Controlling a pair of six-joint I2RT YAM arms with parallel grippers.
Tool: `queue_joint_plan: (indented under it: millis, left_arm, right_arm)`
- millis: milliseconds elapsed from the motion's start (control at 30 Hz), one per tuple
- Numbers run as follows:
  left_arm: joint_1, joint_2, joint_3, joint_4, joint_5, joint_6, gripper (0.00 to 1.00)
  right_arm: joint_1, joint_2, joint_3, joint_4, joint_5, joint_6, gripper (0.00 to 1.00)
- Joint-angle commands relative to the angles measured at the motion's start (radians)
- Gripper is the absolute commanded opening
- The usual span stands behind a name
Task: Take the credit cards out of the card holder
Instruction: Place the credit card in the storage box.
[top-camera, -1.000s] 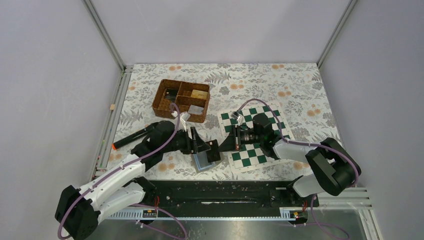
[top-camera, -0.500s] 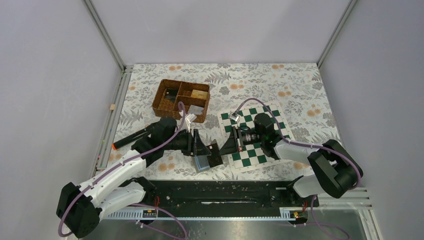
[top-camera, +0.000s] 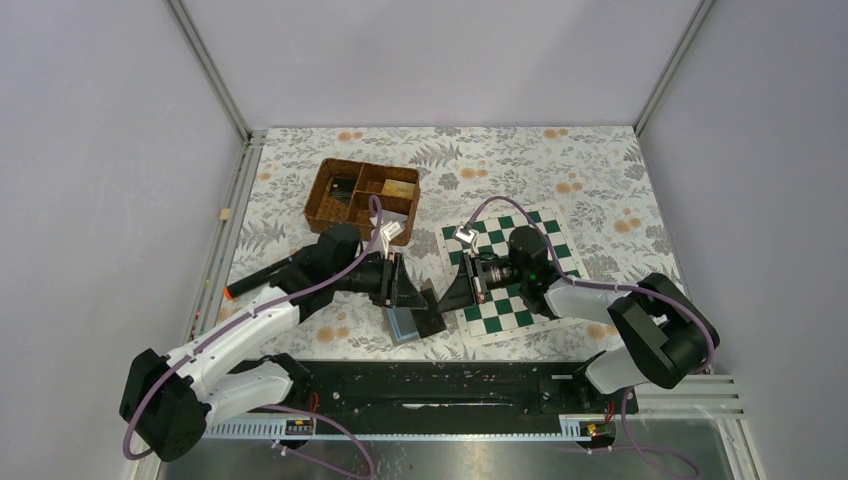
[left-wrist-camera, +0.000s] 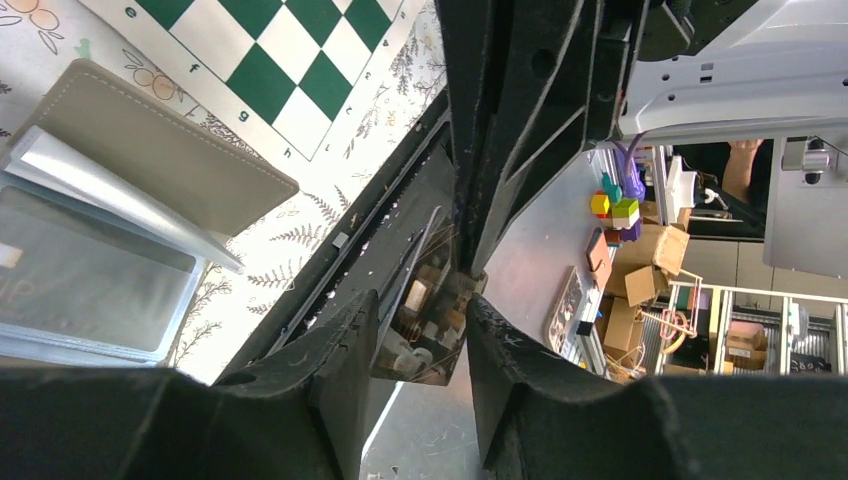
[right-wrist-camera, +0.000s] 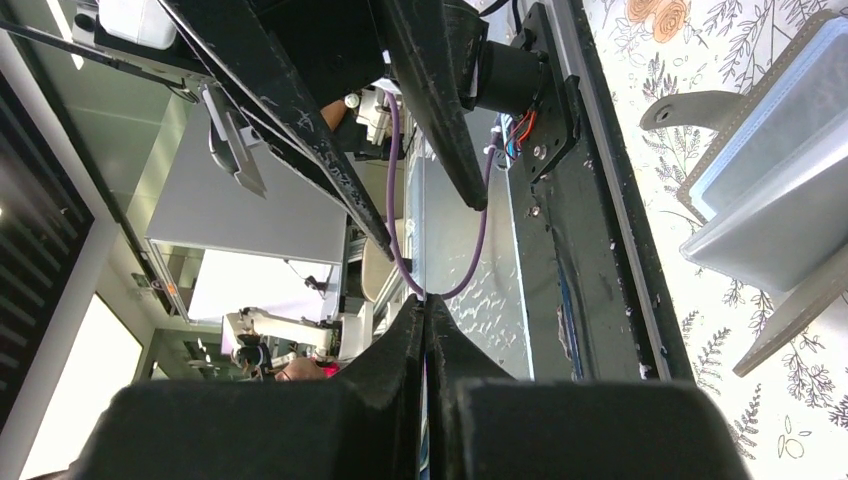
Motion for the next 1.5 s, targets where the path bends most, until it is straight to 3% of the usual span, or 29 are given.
queue_joint_plan:
  millis: [0, 167, 367, 567, 667, 833, 900, 1100, 1167, 1333, 1467]
  left_arm:
    - [0.006, 0.014, 0.064, 0.009, 0.062, 0.02, 0.37]
    - [0.011, 0.03, 0.073, 0.025, 0.074, 0.006, 0.37]
    - [0.032, 0.034, 0.063, 0.042, 0.134, -0.001, 0.18]
    - [0.078, 0.032, 0.019, 0.095, 0.183, -0.046, 0.14]
    - [0.081, 0.04, 0.007, 0.112, 0.188, -0.056, 0.0]
    - [0.082, 0.048, -0.007, 0.164, 0.19, -0.09, 0.0]
    - [0.085, 0.046, -0.013, 0.188, 0.192, -0.107, 0.0]
    - [0.186, 0.037, -0.002, 0.153, 0.129, -0.108, 0.0]
    - [0.258, 0.026, 0.013, 0.125, 0.062, -0.119, 0.0]
    - [0.409, 0.043, 0.057, 0.196, -0.105, -0.189, 0.0]
    - [0.448, 0.119, 0.108, 0.315, -0.251, -0.208, 0.0]
  right_arm:
    - [0.013, -0.02, 0.008, -0.004, -0.035, -0.034, 0.0]
    - [0.026, -0.017, 0.004, -0.024, -0.035, -0.058, 0.0]
    - [0.031, -0.024, -0.001, -0.024, -0.034, -0.06, 0.0]
    - [0.04, -0.02, -0.002, -0.026, -0.035, -0.065, 0.0]
    - [0.041, -0.017, -0.001, -0.029, -0.034, -0.064, 0.0]
    - [0.042, -0.018, 0.003, -0.014, -0.009, -0.042, 0.01]
    - [0.041, -0.029, 0.006, 0.002, 0.003, -0.018, 0.12]
    - [0.004, -0.13, 0.011, -0.111, 0.117, -0.008, 0.8]
    - [-0.014, -0.198, 0.016, -0.228, 0.178, -0.047, 0.95]
    - [-0.021, -0.4, 0.08, -0.628, 0.376, -0.225, 1.0]
    - [-0.021, -0.515, 0.102, -0.774, 0.485, -0.272, 0.99]
